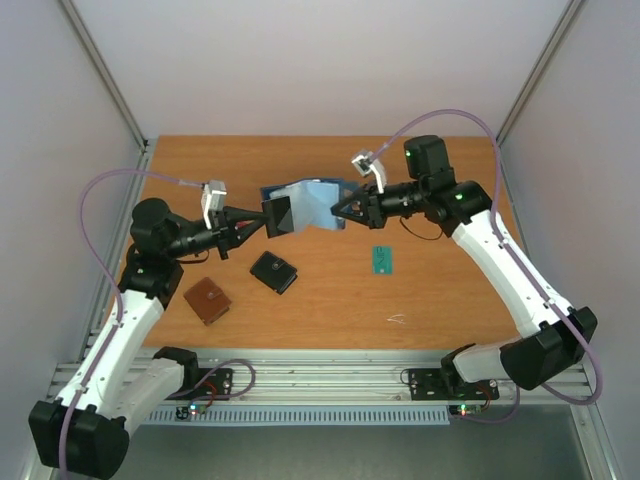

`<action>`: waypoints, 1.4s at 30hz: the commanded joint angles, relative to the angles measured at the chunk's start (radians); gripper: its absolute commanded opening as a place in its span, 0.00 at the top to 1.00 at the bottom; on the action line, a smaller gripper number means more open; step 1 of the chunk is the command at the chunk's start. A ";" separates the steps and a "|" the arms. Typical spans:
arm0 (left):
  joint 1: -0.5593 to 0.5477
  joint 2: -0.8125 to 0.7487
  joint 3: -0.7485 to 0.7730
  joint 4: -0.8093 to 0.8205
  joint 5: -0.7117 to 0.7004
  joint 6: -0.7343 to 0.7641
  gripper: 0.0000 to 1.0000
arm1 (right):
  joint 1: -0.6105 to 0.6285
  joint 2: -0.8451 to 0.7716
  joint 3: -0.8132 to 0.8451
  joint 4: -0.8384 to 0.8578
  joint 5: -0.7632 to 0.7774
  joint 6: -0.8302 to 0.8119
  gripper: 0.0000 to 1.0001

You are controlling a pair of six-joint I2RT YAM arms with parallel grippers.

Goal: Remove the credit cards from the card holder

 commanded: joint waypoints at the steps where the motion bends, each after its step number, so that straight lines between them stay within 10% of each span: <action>1: 0.007 -0.008 0.023 -0.261 -0.184 0.217 1.00 | -0.108 -0.051 -0.046 0.050 0.064 0.087 0.99; 10: -0.110 0.120 0.045 -0.327 -0.491 0.551 1.00 | -0.172 -0.062 -0.072 0.055 0.128 0.147 0.99; 14: -0.288 0.242 0.047 -0.269 -0.588 1.034 1.00 | -0.225 -0.077 -0.079 0.055 0.183 0.182 0.99; 22: -0.313 0.595 0.007 -0.015 -0.127 1.898 1.00 | -0.366 -0.115 -0.126 0.055 0.116 0.165 0.99; 28: -0.313 0.895 0.168 -0.097 -0.046 2.439 1.00 | -0.367 -0.096 -0.104 -0.023 0.073 0.095 0.99; 42: -0.311 1.117 0.295 -0.187 -0.171 2.754 0.99 | -0.367 -0.109 -0.127 -0.059 0.062 0.099 0.99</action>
